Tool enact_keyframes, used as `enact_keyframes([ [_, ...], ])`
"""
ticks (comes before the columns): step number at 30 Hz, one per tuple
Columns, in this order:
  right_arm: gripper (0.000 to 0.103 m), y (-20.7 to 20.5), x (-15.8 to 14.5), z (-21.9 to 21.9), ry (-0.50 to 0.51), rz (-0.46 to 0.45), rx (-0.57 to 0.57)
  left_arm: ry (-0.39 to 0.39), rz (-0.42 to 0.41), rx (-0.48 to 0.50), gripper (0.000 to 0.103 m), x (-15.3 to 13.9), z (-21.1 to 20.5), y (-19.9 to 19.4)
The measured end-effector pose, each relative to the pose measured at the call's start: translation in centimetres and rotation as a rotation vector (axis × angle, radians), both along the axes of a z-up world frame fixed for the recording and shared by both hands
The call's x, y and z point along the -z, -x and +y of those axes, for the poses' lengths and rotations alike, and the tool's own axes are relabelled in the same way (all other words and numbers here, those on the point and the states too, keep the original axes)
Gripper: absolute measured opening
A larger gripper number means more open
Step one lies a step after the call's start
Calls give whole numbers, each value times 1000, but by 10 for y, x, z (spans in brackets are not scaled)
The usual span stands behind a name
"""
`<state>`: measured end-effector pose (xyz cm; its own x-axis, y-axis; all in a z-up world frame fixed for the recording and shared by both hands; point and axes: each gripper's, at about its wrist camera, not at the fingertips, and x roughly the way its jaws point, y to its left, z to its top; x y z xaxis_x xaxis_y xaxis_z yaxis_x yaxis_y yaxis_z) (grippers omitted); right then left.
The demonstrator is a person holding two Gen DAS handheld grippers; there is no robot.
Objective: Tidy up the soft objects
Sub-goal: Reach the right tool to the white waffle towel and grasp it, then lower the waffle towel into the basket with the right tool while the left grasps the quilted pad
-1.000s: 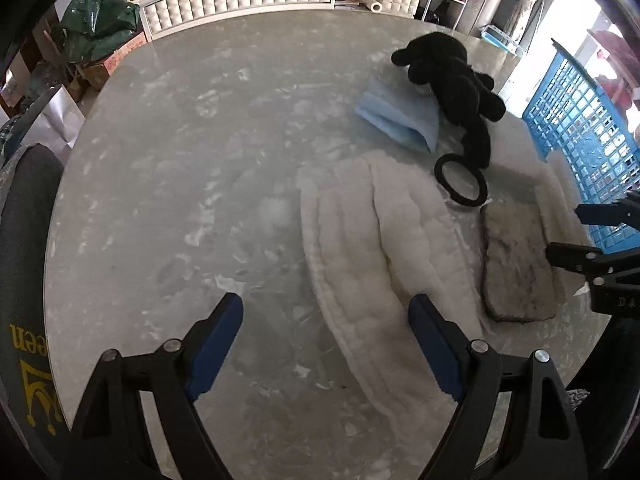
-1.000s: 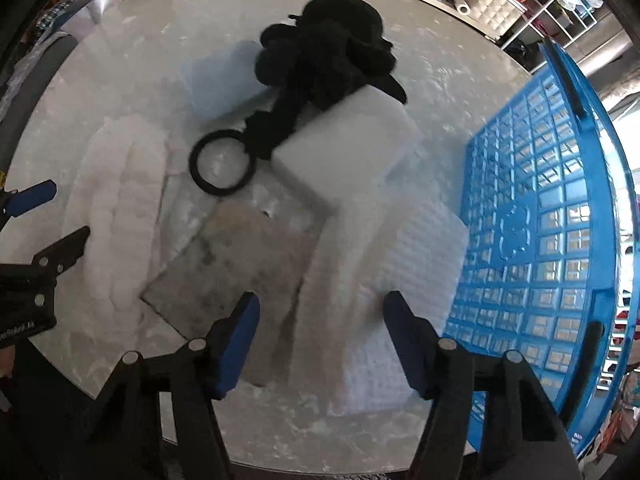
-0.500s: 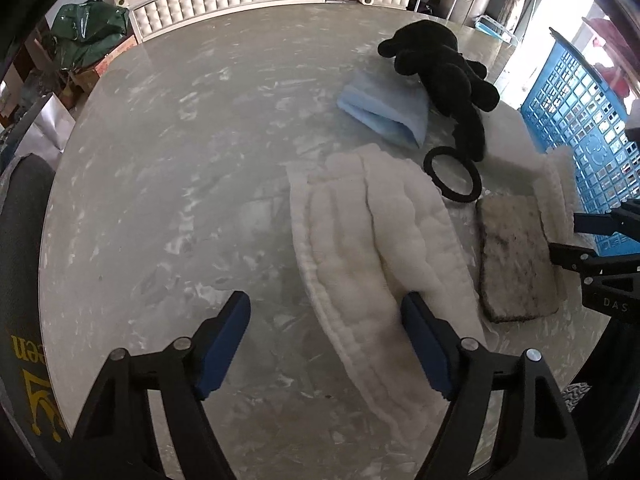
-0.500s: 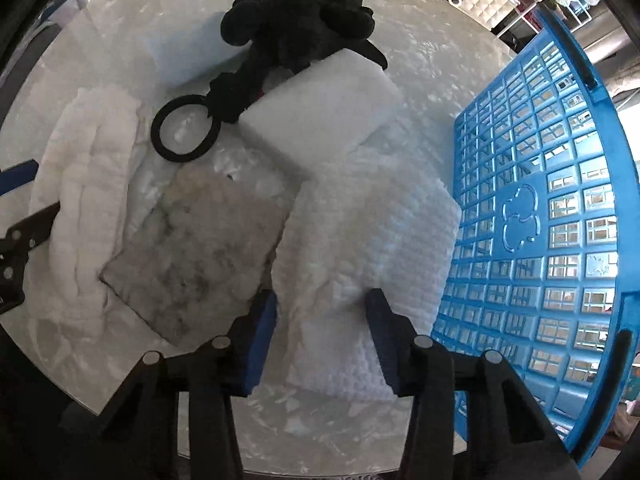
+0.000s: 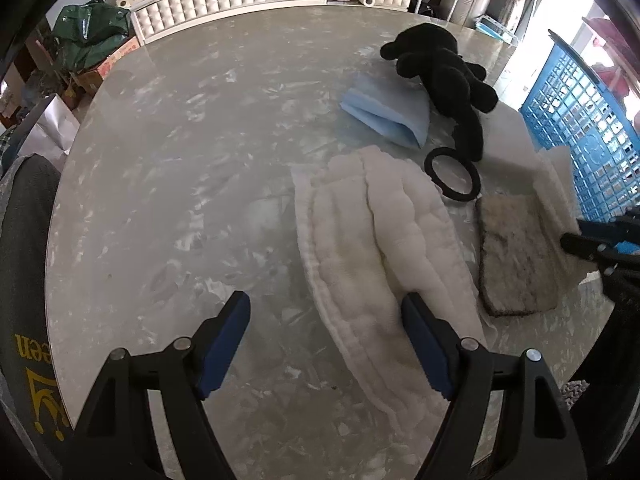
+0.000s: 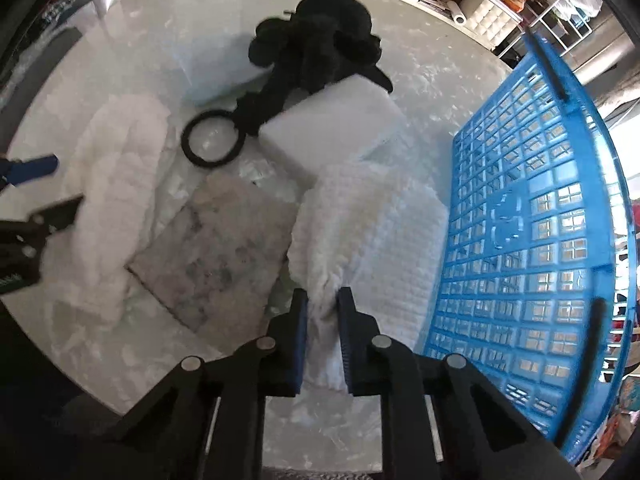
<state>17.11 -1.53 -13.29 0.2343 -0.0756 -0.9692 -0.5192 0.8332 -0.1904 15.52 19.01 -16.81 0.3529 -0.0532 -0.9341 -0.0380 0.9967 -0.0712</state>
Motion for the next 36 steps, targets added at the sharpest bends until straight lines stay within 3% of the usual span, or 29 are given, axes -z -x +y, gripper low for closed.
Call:
enact_keyframes([
  [16,11,42,-108,5,-65,-93,-70,-6,-7,3,77,-6,1,8],
  [28,11,19,-194,-32,-67,-218,-54,-4,17,-10,81,1,1,0],
  [32,11,6,-200,-52,-28,-240,-27,0,29,-6,82,4,-3,-6],
  [36,11,-5,-183,-72,20,-226,1,4,39,-6,84,6,-5,-13],
])
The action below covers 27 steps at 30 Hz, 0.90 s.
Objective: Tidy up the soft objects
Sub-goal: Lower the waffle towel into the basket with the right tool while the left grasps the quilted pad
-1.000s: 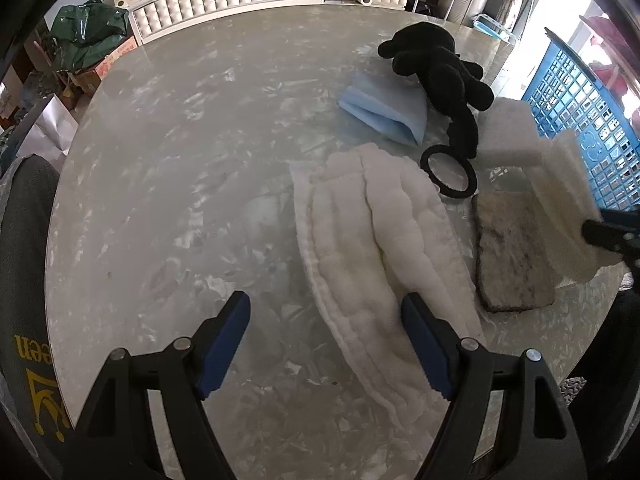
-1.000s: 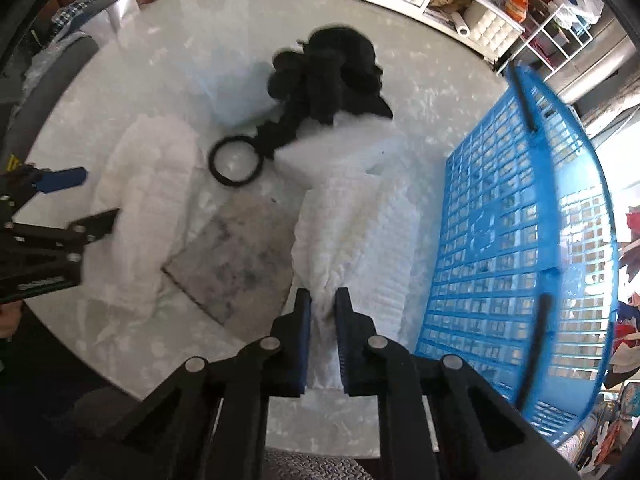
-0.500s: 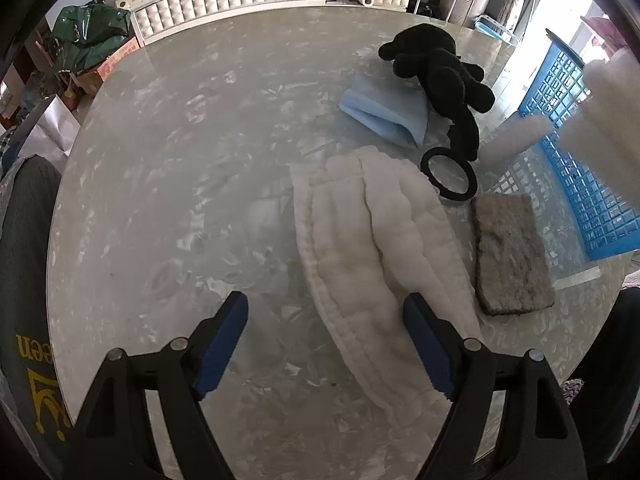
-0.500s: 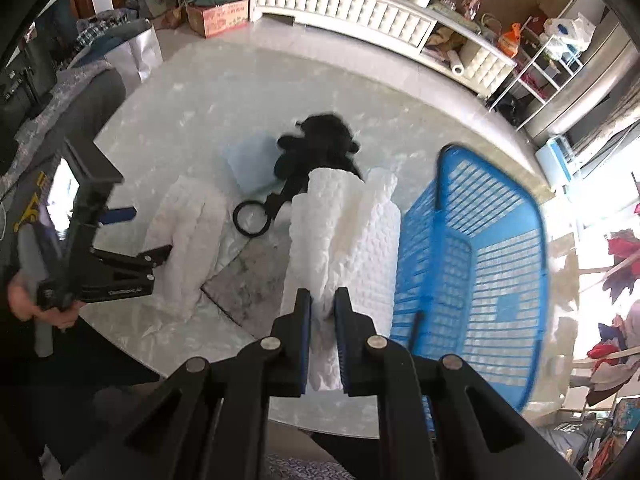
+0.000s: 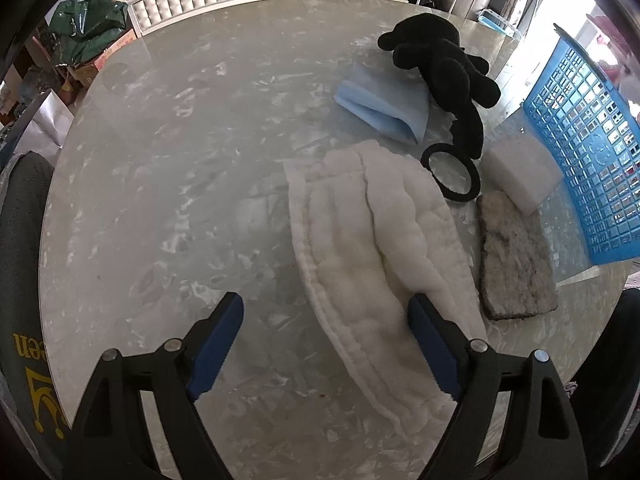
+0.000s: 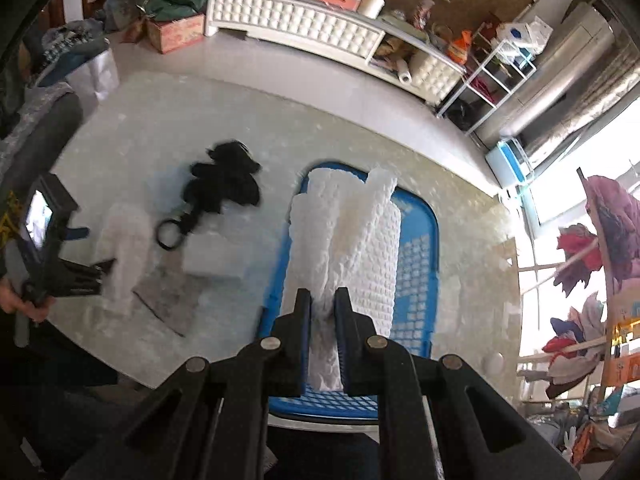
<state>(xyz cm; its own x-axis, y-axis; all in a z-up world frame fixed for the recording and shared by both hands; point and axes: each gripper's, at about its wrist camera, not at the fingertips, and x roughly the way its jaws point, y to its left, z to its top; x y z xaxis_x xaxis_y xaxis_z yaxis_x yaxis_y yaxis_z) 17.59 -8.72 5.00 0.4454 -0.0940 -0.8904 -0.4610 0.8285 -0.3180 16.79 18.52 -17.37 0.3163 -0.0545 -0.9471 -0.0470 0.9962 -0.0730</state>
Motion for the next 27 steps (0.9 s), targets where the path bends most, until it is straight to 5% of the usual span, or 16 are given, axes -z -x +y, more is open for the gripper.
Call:
enact_keyframes([
  [11,11,-22,87,-40,77,167,68,-12,12,-1,86,5,-7,-15],
  [19,11,-28,121,-47,63,253,87,-18,13,-4,85,6,-10,-25],
  [27,12,-25,128,-47,38,285,93,-9,-3,12,60,1,-19,-33],
])
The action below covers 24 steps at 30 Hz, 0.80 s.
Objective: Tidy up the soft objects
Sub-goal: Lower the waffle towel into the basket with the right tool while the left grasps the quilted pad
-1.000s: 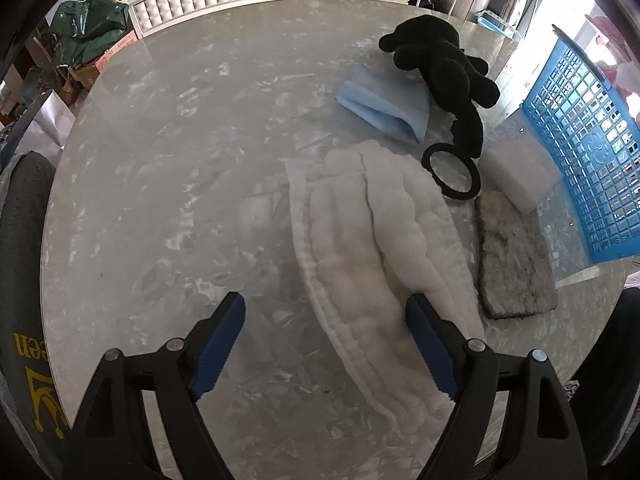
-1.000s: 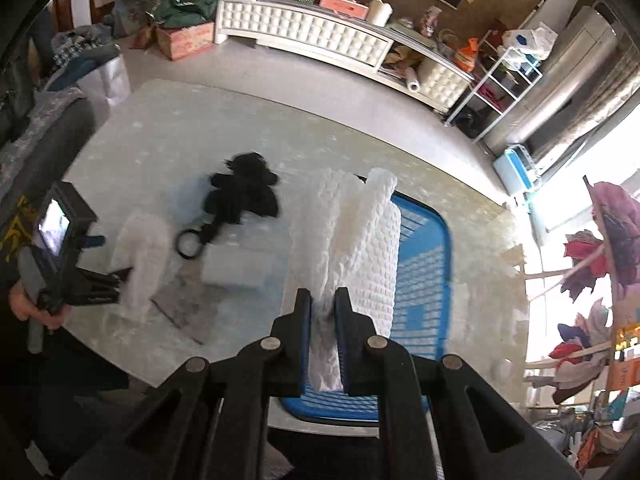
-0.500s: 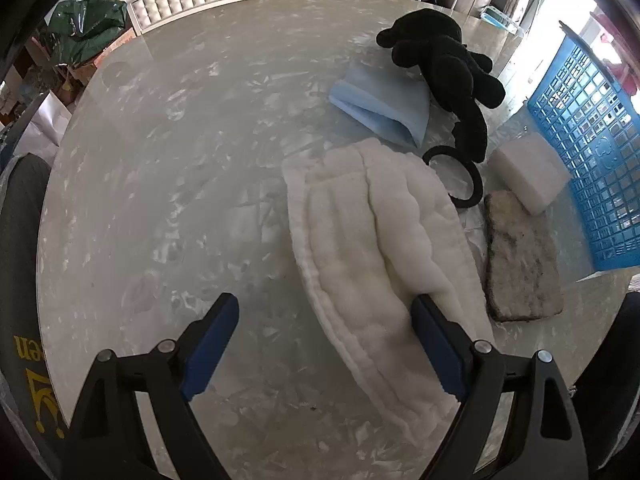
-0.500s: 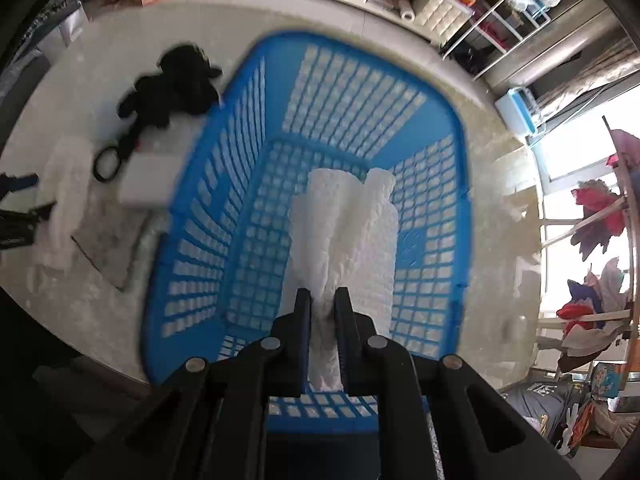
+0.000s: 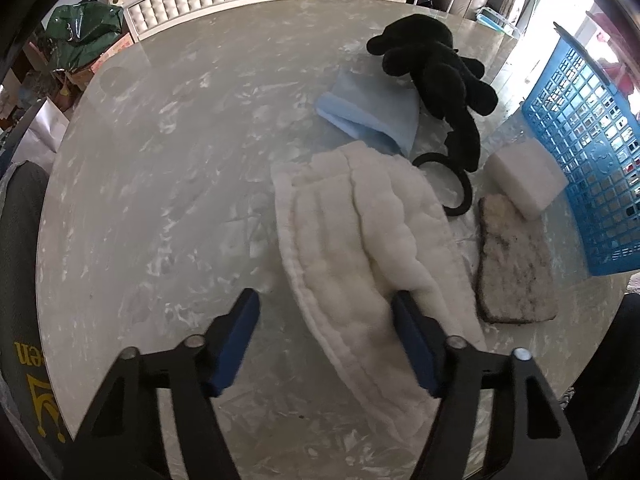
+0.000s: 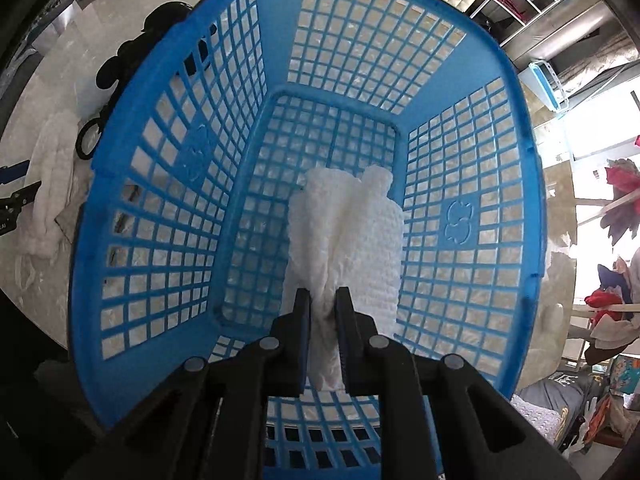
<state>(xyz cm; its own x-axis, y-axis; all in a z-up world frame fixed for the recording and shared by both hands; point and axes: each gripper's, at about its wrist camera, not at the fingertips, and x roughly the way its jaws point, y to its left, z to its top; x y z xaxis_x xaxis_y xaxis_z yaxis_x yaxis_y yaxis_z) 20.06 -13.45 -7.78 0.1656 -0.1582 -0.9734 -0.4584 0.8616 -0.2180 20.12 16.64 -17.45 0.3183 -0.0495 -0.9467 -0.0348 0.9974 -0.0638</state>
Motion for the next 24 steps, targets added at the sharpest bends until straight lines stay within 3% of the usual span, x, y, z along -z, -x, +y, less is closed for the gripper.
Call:
enact_keyframes([
  [8,14,13,8,3,-14,20,5,48,-22,8,31,-3,-4,2],
  [11,21,15,8,0,-26,20,24,69,-23,10,21,-3,1,7],
  [14,32,12,12,-2,-38,31,37,94,-22,12,16,-2,3,10],
  [18,75,10,13,-5,-20,17,19,100,-25,14,13,-4,4,11],
  [24,87,11,-8,-9,-17,-50,26,114,-48,10,10,-14,9,21],
])
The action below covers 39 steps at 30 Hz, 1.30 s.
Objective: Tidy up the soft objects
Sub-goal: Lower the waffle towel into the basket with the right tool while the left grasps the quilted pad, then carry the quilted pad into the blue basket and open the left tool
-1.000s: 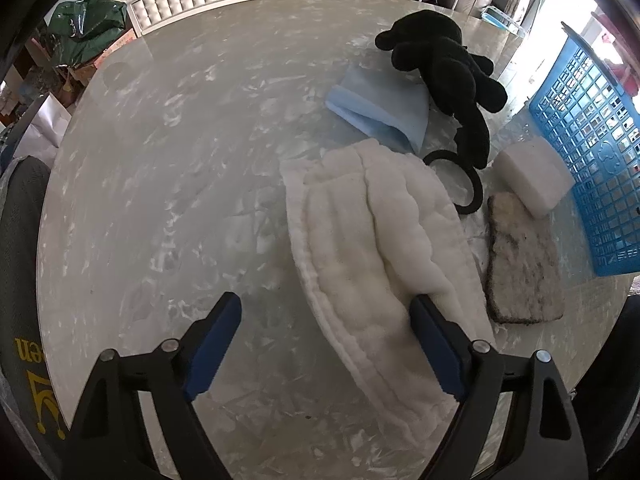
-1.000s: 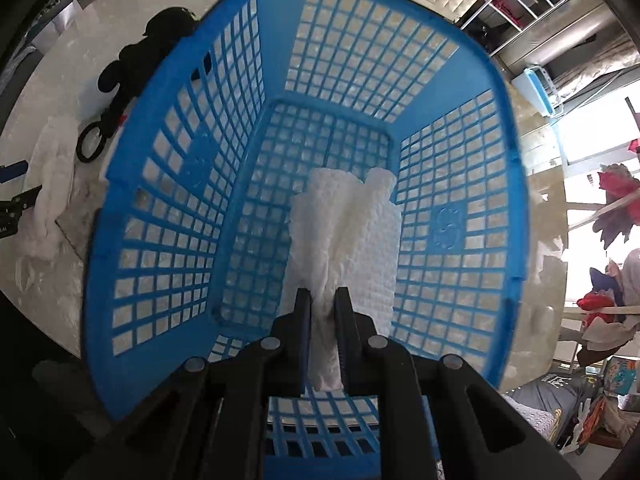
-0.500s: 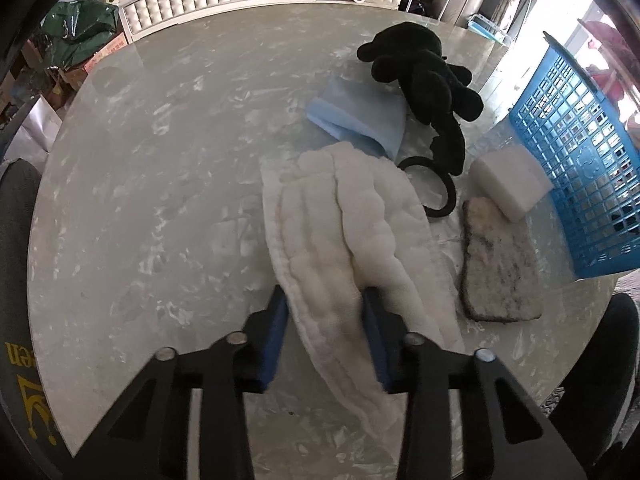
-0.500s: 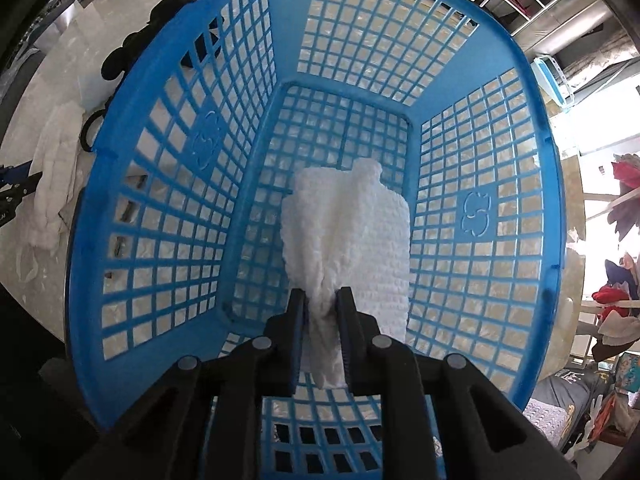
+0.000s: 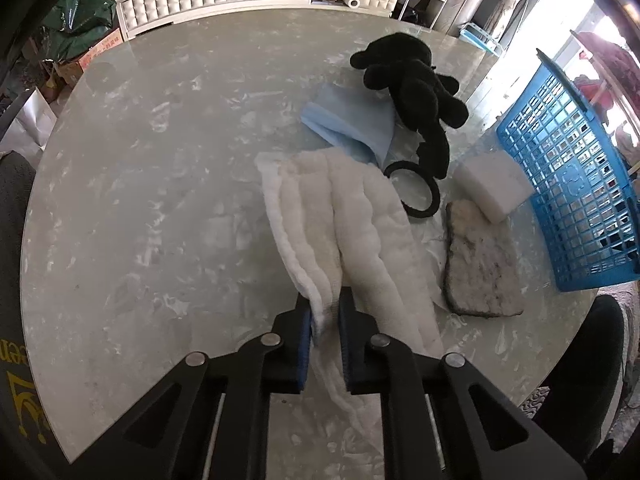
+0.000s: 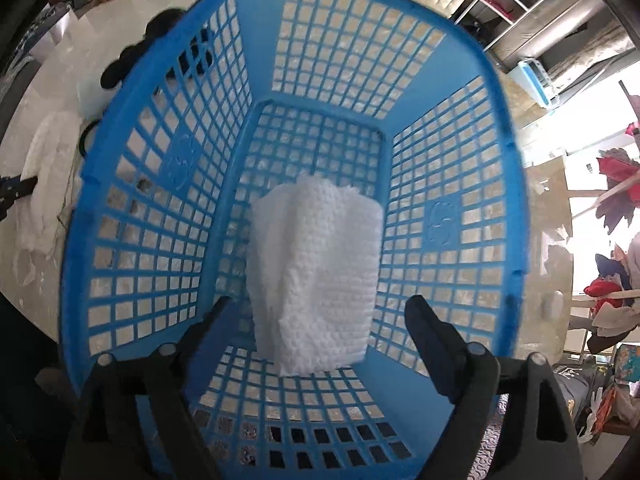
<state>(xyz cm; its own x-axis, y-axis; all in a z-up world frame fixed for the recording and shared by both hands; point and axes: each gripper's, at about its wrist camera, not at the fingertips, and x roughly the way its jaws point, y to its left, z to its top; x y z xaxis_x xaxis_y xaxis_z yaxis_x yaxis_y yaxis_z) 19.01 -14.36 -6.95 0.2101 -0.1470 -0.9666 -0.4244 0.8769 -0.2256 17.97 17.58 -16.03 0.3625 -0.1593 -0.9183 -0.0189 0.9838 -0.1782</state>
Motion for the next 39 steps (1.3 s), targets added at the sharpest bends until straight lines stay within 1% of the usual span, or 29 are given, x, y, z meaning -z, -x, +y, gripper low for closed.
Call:
enact_keyframes([
  [5,92,0,-21,-7,-19,-52,7,-7,-52,5,10,-16,-2,4],
  [7,101,7,-29,-10,-34,-65,11,0,-71,8,10,-24,-3,9],
  [8,102,10,-31,-12,-44,-68,15,-3,-77,10,10,-28,-4,11],
  [12,102,17,-43,-18,-57,-93,23,1,-114,33,10,-50,-13,17],
  [17,102,24,-53,-33,-69,-122,34,1,-127,45,10,-73,-25,22],
  [21,102,25,-51,-44,-82,-133,60,-14,-150,65,10,-97,-38,25],
  [24,102,31,-57,-49,-91,-172,67,-27,-178,82,10,-122,-48,24],
  [26,102,30,-58,-52,-108,-180,71,-31,-199,99,10,-139,-56,22],
  [28,102,34,-61,-58,-194,-179,64,-35,-224,126,10,-159,-69,20],
  [29,102,35,-62,-61,-226,-174,68,-37,-231,135,10,-165,-74,20],
  [30,102,36,-63,-63,-230,-177,76,-38,-246,156,10,-176,-84,18],
  [33,102,41,-60,-61,-159,-214,54,-35,-274,204,10,-198,-108,12],
  [36,102,44,-57,-64,-164,-198,39,-34,-298,257,10,-217,-133,3],
  [39,102,44,-58,-70,-172,-182,32,-31,-311,316,10,-230,-158,-9],
])
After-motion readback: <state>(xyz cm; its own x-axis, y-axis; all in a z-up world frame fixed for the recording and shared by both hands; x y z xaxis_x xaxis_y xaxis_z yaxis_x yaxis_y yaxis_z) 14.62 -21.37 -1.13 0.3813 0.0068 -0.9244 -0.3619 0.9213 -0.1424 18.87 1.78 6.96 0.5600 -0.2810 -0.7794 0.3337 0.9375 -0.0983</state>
